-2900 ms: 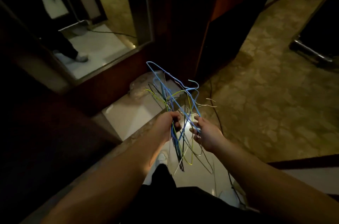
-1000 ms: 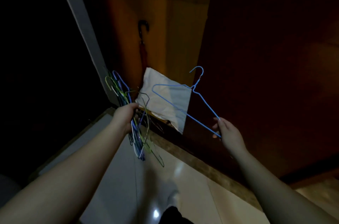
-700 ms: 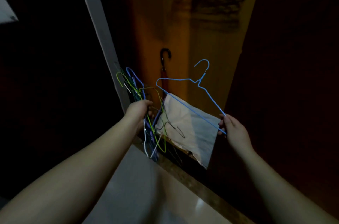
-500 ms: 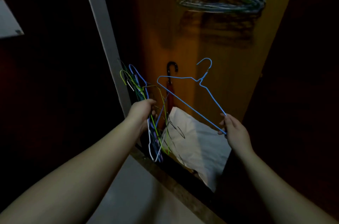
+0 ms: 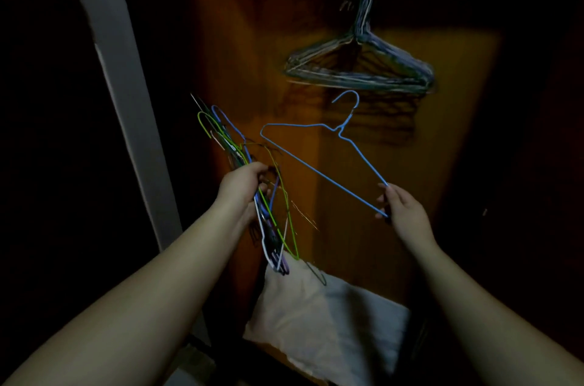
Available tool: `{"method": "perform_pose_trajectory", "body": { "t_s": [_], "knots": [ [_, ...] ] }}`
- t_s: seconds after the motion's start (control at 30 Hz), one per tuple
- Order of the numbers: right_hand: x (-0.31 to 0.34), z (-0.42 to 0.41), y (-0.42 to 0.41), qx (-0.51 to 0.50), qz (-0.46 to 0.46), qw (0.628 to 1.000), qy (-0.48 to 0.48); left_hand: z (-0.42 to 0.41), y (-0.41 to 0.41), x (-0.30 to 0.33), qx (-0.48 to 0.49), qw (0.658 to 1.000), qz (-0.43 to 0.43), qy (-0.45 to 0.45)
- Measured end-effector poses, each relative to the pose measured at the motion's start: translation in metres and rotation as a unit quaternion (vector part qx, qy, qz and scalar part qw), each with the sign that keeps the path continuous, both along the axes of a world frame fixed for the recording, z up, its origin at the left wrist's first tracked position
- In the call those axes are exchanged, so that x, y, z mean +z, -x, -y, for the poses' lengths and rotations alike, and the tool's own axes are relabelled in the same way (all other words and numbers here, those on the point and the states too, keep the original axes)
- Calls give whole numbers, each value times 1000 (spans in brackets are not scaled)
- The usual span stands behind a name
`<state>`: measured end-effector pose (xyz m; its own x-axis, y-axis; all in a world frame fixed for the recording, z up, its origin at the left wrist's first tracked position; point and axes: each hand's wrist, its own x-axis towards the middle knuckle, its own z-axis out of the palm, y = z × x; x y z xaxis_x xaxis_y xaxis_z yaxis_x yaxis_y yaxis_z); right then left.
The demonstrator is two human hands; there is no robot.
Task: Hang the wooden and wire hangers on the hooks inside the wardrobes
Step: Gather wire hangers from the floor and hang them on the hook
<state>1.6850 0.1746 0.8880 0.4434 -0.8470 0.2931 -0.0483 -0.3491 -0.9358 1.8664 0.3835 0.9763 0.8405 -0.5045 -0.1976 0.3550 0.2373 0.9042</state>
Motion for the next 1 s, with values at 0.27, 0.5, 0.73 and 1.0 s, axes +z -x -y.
{"method": "perform_pose_trajectory", "body": {
  "t_s": [0.27, 0.5, 0.73, 1.0],
  "knots": [
    [57, 23, -55, -88, 54, 995, 10, 27, -93, 45, -85, 996, -10, 41],
    [78, 25, -60, -141, 93, 985, 15, 40, -134, 60, -137, 990, -12, 30],
    [113, 39, -57, -175, 97, 979, 34, 51, -151, 64, -162, 987, -12, 12],
    [143, 76, -68, -182, 123, 975, 29, 83, -166, 70, -180, 984, 10, -4]
  ]
}}
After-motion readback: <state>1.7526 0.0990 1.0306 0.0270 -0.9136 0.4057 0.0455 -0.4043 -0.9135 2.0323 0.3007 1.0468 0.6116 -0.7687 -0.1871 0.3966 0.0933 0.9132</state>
